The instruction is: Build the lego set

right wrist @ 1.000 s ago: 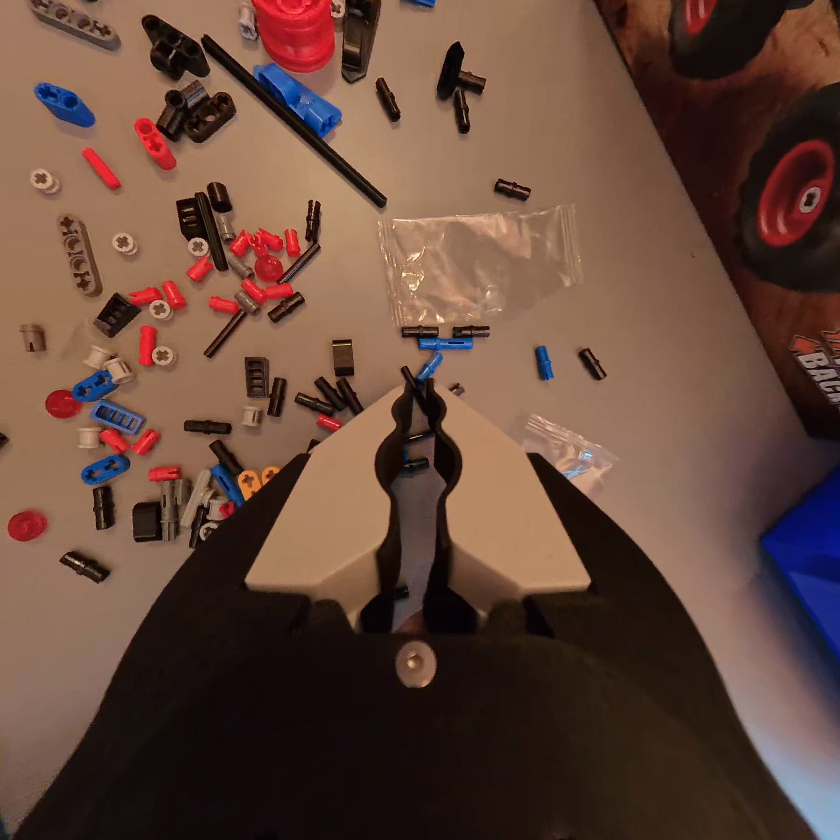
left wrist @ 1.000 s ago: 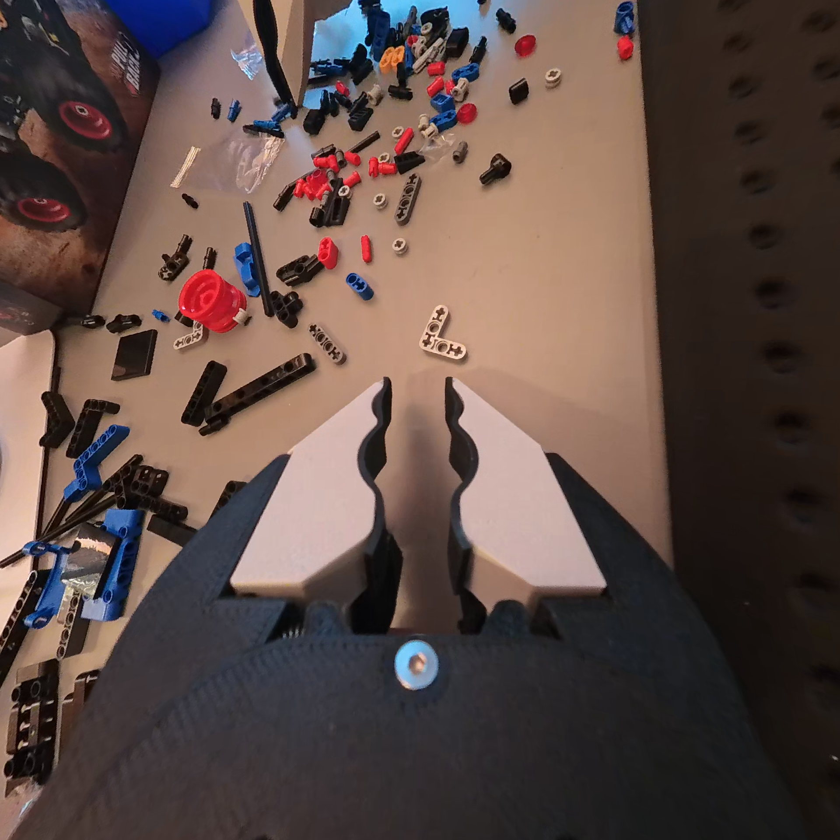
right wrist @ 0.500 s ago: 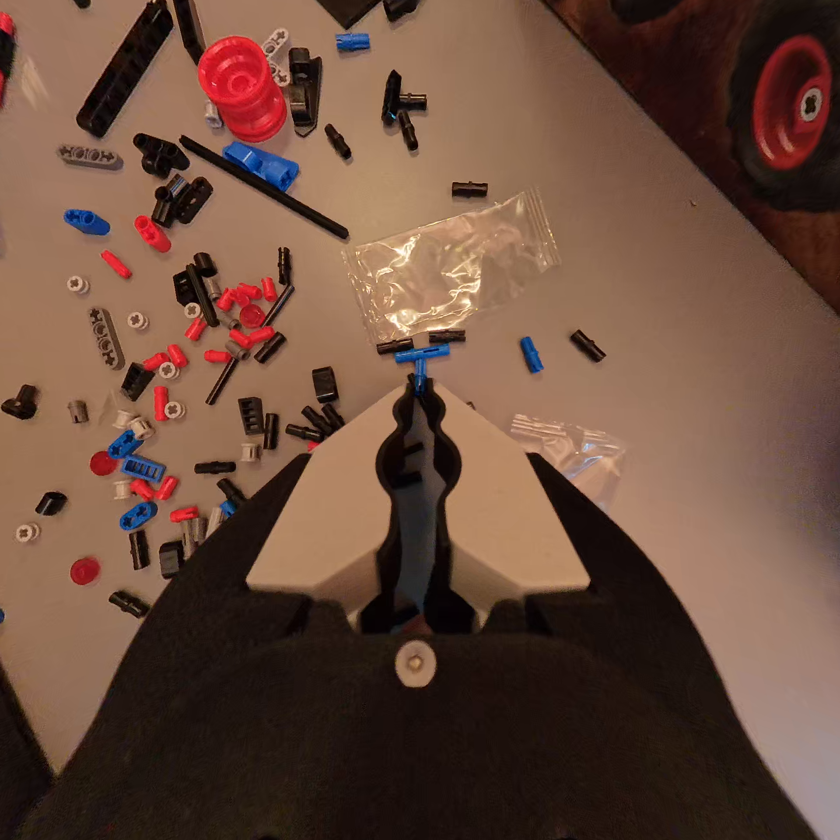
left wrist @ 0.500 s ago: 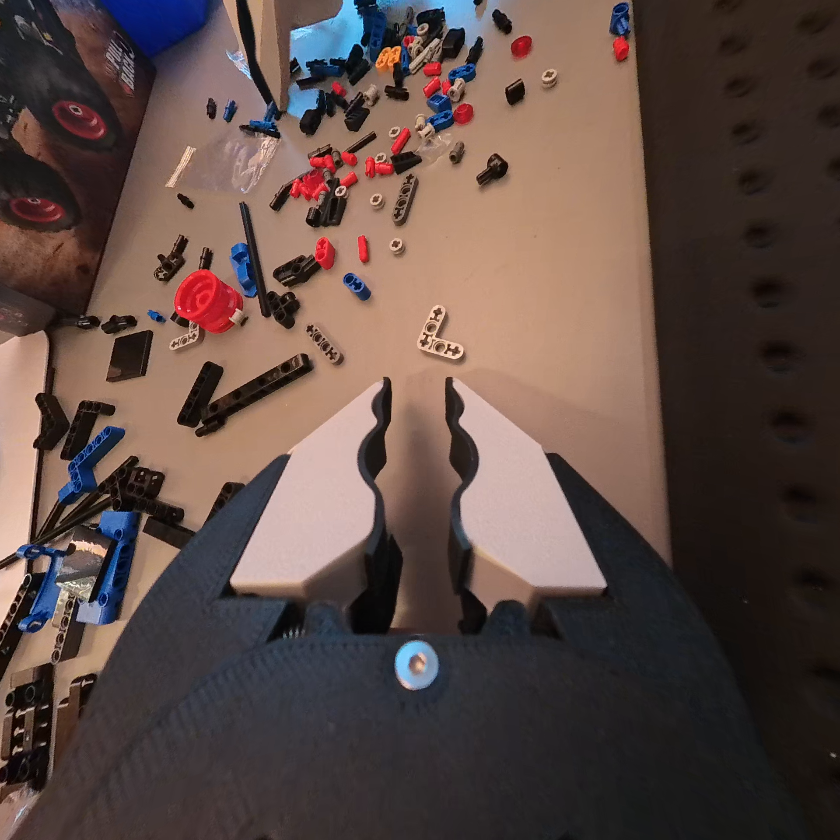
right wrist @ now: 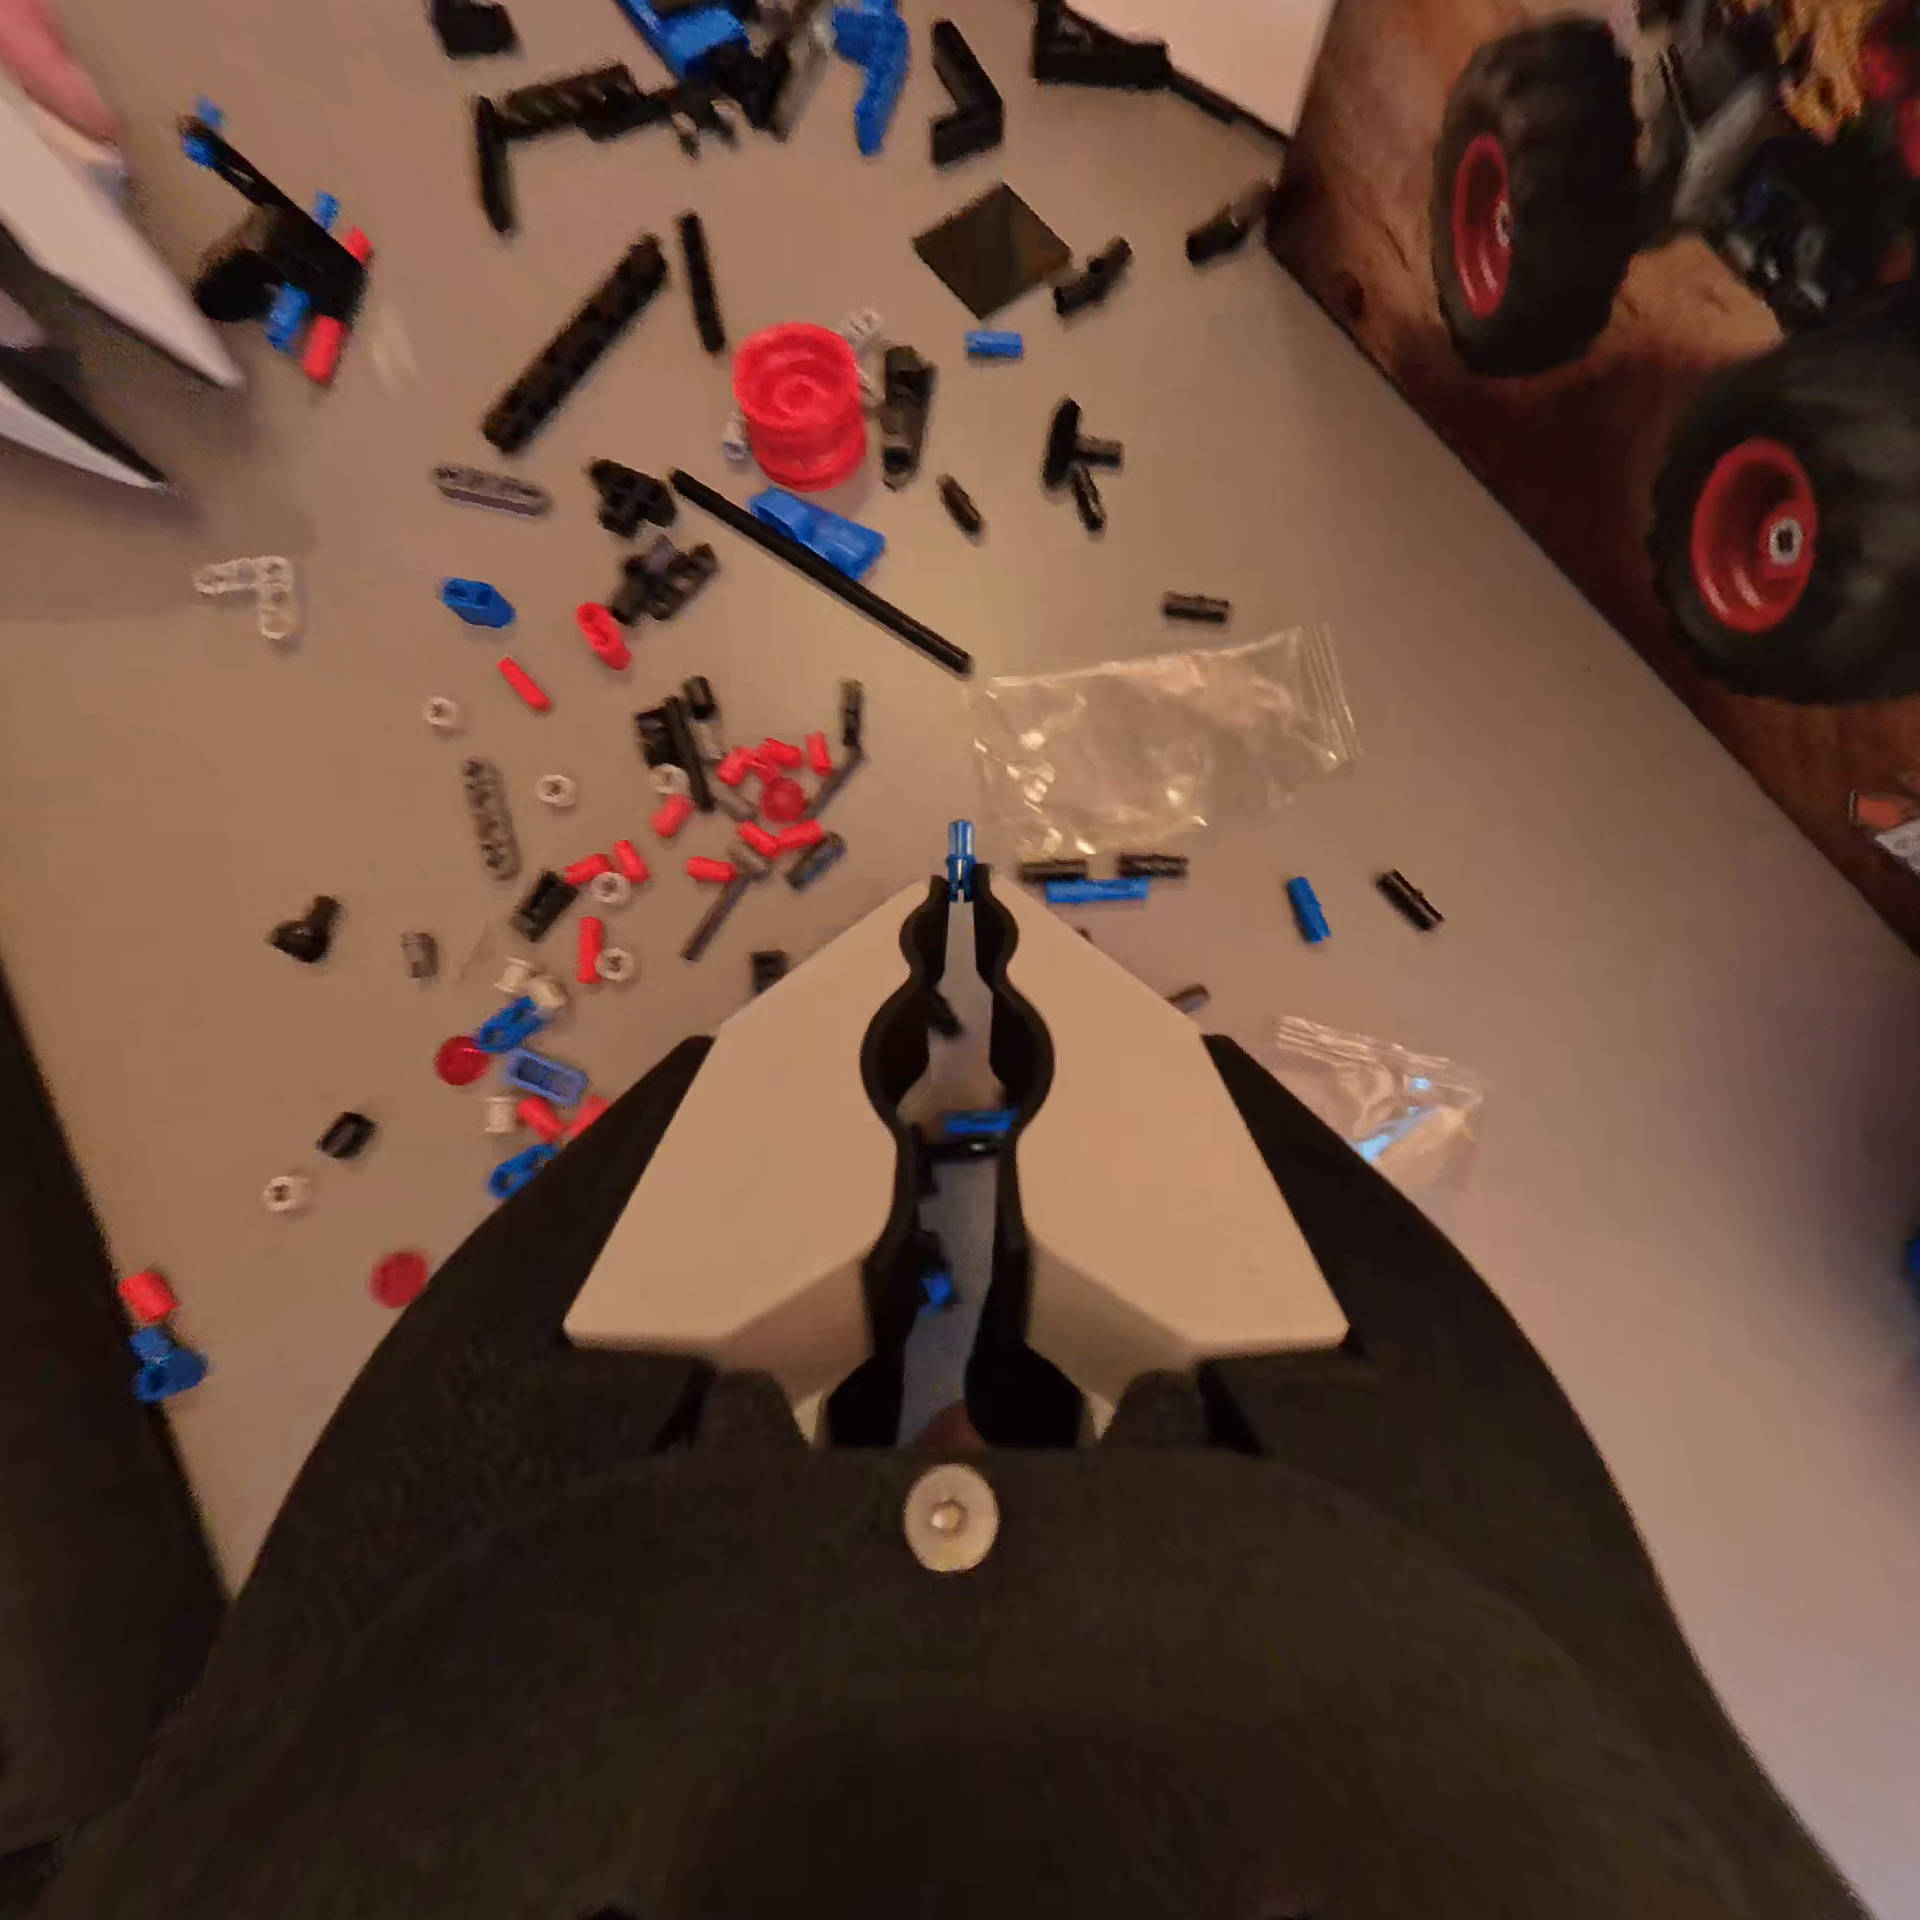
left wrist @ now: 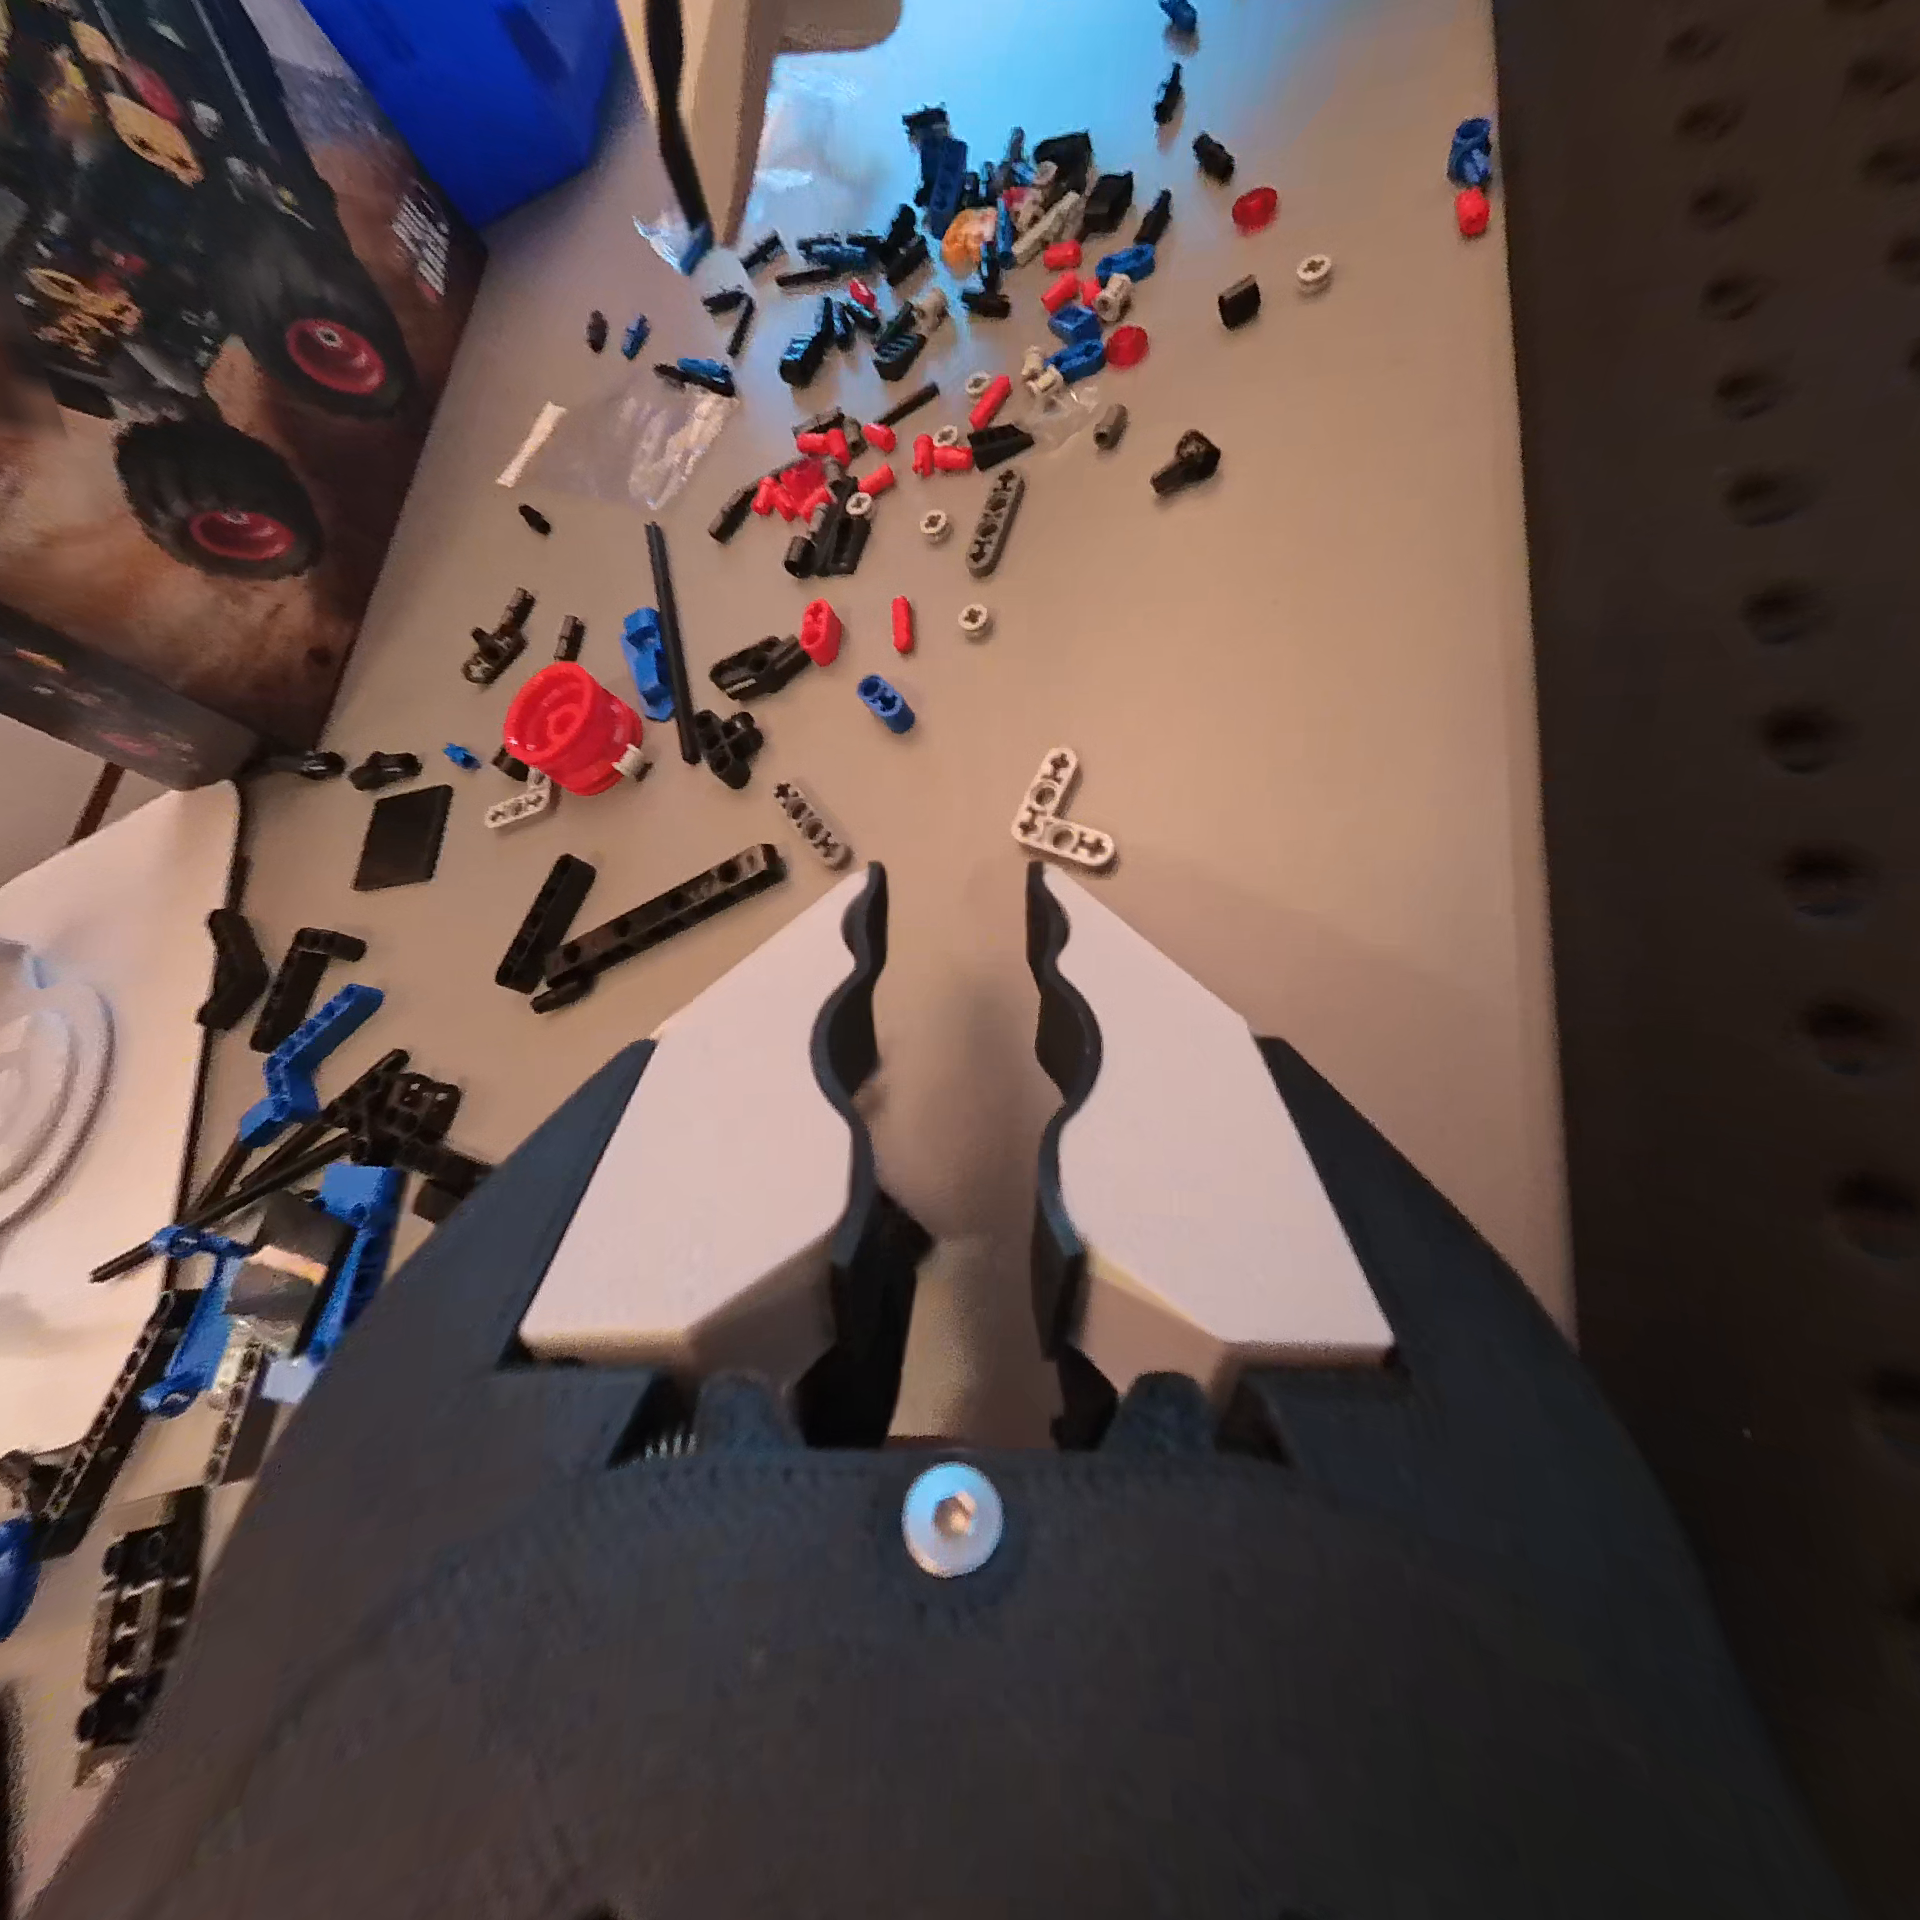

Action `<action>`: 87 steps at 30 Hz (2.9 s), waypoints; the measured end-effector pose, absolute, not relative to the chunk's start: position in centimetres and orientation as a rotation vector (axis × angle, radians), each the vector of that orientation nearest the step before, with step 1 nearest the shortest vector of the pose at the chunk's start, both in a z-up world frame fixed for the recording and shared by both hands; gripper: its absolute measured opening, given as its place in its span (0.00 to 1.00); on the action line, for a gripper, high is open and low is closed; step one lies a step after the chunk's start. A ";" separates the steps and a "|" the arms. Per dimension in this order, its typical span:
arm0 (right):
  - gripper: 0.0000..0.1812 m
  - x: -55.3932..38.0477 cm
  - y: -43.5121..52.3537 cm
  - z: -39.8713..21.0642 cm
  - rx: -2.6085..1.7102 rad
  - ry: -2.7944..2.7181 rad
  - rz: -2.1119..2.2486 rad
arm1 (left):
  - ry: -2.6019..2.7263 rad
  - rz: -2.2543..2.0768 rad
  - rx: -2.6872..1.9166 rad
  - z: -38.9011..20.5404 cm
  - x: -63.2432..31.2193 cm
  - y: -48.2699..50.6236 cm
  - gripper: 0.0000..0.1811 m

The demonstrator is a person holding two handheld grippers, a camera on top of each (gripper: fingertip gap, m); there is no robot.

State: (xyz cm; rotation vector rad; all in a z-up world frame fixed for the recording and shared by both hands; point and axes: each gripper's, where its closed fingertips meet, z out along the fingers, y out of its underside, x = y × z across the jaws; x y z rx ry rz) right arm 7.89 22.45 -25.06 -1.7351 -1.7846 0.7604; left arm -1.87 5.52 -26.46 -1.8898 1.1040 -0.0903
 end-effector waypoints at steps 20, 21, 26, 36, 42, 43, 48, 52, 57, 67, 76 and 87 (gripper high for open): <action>0.01 -0.4 4.3 -20.2 -1.345 -2.011 1.117 | 1.116 0.140 -1.550 -21.4 0.0 5.4 0.09; 0.01 -0.5 4.1 -20.2 -1.345 -2.012 1.130 | 1.112 0.142 -1.547 -21.3 0.0 5.4 0.07; 0.01 -0.6 3.7 -19.9 -1.355 -1.983 1.177 | 1.100 0.137 -1.540 -20.9 -0.4 5.2 0.00; 0.01 -0.6 4.0 -19.3 -1.370 -1.897 1.221 | 1.045 0.137 -1.524 -20.0 -1.0 5.2 0.06; 0.01 -0.2 4.2 -19.5 -1.388 -1.893 1.232 | 1.056 0.185 -1.480 -19.5 -1.1 5.0 0.09; 0.01 -0.2 4.2 -19.5 -1.389 -1.890 1.236 | 1.067 0.197 -1.470 -19.5 -1.0 4.9 0.06; 0.01 -0.1 4.1 -19.6 -1.409 -1.870 1.249 | 1.142 0.299 -1.435 -19.9 -0.7 4.7 0.00; 0.01 0.0 4.1 -19.6 -1.426 -1.822 1.284 | 1.152 0.289 -1.452 -20.1 -0.6 4.6 0.00; 0.01 -0.2 4.3 -19.3 -1.439 -1.743 1.338 | 1.113 0.238 -1.473 -20.0 -0.7 4.7 0.00; 0.01 -0.3 4.3 -18.7 -1.434 -1.664 1.382 | 1.078 0.197 -1.483 -19.6 -0.6 4.9 0.00; 0.01 -0.4 4.4 -18.5 -1.413 -1.635 1.370 | 1.053 0.143 -1.505 -19.7 -0.4 5.1 0.00; 0.00 0.4 5.6 -24.0 -1.373 -2.029 0.824 | 1.301 0.002 -1.764 -25.8 0.5 3.1 0.05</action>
